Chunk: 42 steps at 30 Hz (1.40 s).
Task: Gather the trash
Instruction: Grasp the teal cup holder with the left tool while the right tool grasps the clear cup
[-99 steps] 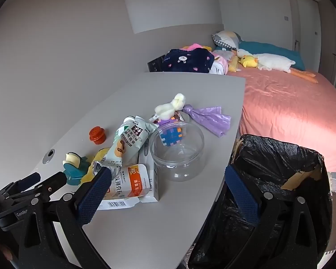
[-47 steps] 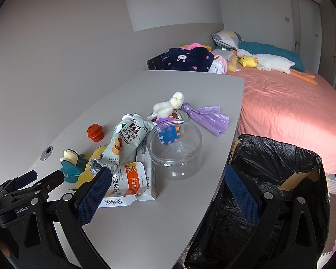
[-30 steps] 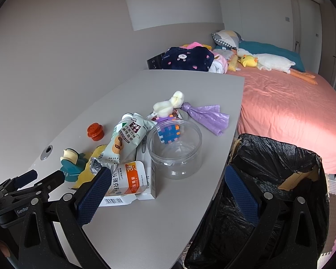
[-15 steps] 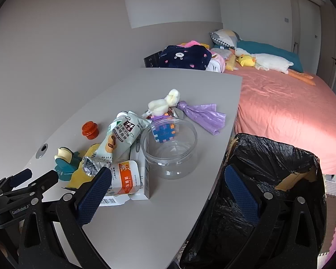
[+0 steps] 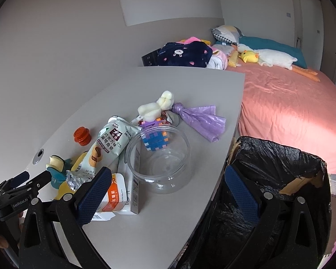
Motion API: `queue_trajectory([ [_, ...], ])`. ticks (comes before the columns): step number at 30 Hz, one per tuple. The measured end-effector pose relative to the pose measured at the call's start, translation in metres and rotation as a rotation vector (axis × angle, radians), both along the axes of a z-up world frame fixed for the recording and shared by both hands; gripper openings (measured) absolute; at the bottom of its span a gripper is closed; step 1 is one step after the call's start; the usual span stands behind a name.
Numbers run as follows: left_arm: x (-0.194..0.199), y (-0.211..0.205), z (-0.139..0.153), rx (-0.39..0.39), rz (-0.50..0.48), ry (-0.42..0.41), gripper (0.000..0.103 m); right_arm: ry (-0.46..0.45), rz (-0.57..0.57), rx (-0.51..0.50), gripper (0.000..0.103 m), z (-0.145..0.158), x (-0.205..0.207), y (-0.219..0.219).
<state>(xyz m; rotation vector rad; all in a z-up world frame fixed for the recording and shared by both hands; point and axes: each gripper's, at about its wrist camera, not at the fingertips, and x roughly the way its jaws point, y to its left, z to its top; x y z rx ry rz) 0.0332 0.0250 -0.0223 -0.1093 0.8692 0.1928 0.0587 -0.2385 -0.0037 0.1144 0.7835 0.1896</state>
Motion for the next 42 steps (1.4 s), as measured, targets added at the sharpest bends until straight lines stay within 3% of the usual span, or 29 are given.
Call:
queue_trajectory([
  [5,0.015,0.006,-0.012,0.007,0.0,0.027,0.097,0.004,-0.009,-0.009,0.1,-0.007,0.013,-0.001],
  [8,0.023,0.012,-0.018,0.003,0.009,0.043,0.09,0.015,-0.019,-0.008,0.1,-0.013,0.023,-0.002],
  [13,0.035,0.021,-0.03,-0.012,0.029,0.08,0.072,0.059,-0.028,-0.014,0.074,-0.029,0.039,-0.003],
  [18,0.04,0.022,-0.036,-0.006,0.032,0.076,0.069,0.079,-0.036,-0.001,0.068,-0.037,0.047,-0.004],
  [22,0.045,0.023,-0.04,-0.03,0.029,0.075,0.068,0.116,-0.03,0.001,0.043,-0.042,0.057,-0.003],
  [27,0.047,0.026,-0.041,-0.079,0.019,0.055,0.044,0.138,-0.025,0.006,0.013,-0.047,0.059,-0.006],
  [42,0.027,0.02,-0.009,-0.069,0.032,-0.037,0.042,0.042,-0.031,0.029,0.012,-0.019,0.039,-0.02],
])
